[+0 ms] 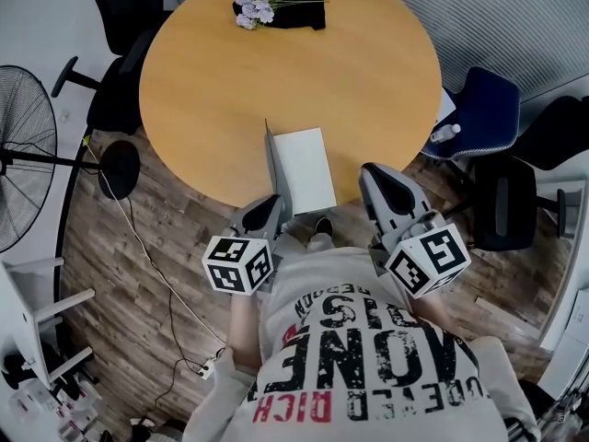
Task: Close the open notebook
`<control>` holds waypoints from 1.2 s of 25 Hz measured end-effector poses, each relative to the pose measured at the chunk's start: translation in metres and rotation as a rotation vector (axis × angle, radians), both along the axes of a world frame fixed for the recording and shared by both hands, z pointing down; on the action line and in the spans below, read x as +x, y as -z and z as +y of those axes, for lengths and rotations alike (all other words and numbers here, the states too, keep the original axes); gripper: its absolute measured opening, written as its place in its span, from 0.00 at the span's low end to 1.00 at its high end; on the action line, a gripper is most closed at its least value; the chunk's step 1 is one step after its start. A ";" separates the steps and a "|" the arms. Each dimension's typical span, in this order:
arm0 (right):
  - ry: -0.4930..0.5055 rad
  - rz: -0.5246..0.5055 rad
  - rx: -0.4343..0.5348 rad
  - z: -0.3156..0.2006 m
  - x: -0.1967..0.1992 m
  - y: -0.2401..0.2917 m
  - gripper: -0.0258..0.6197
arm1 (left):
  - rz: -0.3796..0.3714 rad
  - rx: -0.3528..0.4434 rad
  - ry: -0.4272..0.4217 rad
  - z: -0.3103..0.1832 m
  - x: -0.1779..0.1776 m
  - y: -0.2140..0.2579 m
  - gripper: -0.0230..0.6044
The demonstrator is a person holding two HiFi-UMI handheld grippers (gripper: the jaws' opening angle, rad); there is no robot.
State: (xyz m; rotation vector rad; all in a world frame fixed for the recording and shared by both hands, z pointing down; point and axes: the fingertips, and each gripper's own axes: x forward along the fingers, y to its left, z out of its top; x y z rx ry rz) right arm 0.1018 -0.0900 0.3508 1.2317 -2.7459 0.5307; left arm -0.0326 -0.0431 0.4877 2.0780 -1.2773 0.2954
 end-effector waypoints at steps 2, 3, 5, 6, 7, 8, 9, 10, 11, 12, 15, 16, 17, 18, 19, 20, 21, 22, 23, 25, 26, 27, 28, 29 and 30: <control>0.001 -0.001 0.002 0.000 0.000 0.001 0.07 | -0.001 0.000 -0.004 0.000 0.002 0.000 0.07; 0.002 -0.002 0.003 -0.001 0.000 0.001 0.07 | -0.002 0.000 -0.008 -0.001 0.003 0.000 0.07; 0.002 -0.002 0.003 -0.002 0.000 0.001 0.07 | -0.002 0.000 -0.016 -0.003 0.006 -0.001 0.07; 0.003 -0.002 0.003 -0.003 0.000 0.001 0.07 | -0.002 0.000 -0.019 -0.004 0.008 -0.001 0.07; 0.006 -0.002 0.003 -0.003 -0.001 0.000 0.07 | -0.001 0.000 -0.022 -0.005 0.009 -0.002 0.07; 0.008 -0.001 0.002 -0.003 -0.001 0.000 0.07 | 0.001 -0.001 -0.025 -0.005 0.011 -0.002 0.07; 0.010 0.001 0.000 -0.003 -0.001 -0.001 0.07 | 0.003 -0.002 -0.027 -0.006 0.013 -0.003 0.07; 0.010 0.001 -0.002 -0.002 -0.001 -0.002 0.07 | 0.005 -0.004 -0.030 -0.006 0.015 -0.003 0.07; 0.009 0.001 -0.004 -0.002 -0.001 -0.002 0.07 | 0.007 -0.005 -0.032 -0.005 0.016 -0.004 0.07; 0.007 0.000 -0.005 -0.002 0.000 -0.003 0.07 | 0.009 -0.006 -0.033 -0.005 0.017 -0.005 0.07; 0.003 -0.003 -0.007 -0.001 0.000 -0.002 0.07 | 0.015 -0.007 -0.036 -0.006 0.018 -0.005 0.07; 0.001 -0.004 -0.008 -0.001 0.001 -0.002 0.07 | 0.015 -0.007 -0.038 -0.006 0.019 -0.006 0.07; -0.001 -0.005 -0.008 -0.001 0.001 -0.002 0.07 | 0.016 -0.008 -0.040 -0.007 0.020 -0.006 0.07; -0.004 -0.005 -0.007 -0.001 0.002 -0.001 0.07 | 0.016 -0.010 -0.044 -0.007 0.021 -0.007 0.07; -0.007 -0.005 -0.006 -0.001 0.004 -0.001 0.07 | 0.016 -0.011 -0.048 -0.007 0.023 -0.007 0.07; -0.012 -0.005 -0.005 -0.001 0.005 0.000 0.07 | 0.015 -0.012 -0.052 -0.007 0.025 -0.008 0.07; -0.015 -0.005 -0.005 -0.002 0.007 0.000 0.07 | 0.015 -0.014 -0.056 -0.008 0.027 -0.009 0.07; -0.018 -0.006 -0.004 -0.003 0.008 0.000 0.07 | 0.015 -0.015 -0.060 -0.008 0.029 -0.010 0.07; -0.020 -0.006 -0.004 -0.004 0.009 0.000 0.07 | 0.016 -0.017 -0.063 -0.009 0.031 -0.011 0.07; -0.022 -0.007 -0.002 -0.005 0.010 0.000 0.07 | 0.016 -0.021 -0.069 -0.010 0.035 -0.013 0.07; -0.022 -0.008 -0.003 -0.005 0.010 -0.001 0.07 | 0.016 -0.022 -0.072 -0.011 0.036 -0.014 0.07; -0.022 -0.008 -0.004 -0.006 0.011 -0.001 0.07 | 0.015 -0.024 -0.075 -0.011 0.038 -0.015 0.07; -0.022 -0.008 -0.005 -0.006 0.011 -0.001 0.07 | 0.014 -0.027 -0.078 -0.011 0.039 -0.016 0.07; -0.022 -0.007 -0.007 -0.006 0.011 -0.002 0.07 | 0.014 -0.030 -0.081 -0.012 0.041 -0.016 0.07; -0.022 -0.007 -0.008 -0.006 0.012 -0.002 0.07 | 0.013 -0.032 -0.085 -0.012 0.042 -0.017 0.07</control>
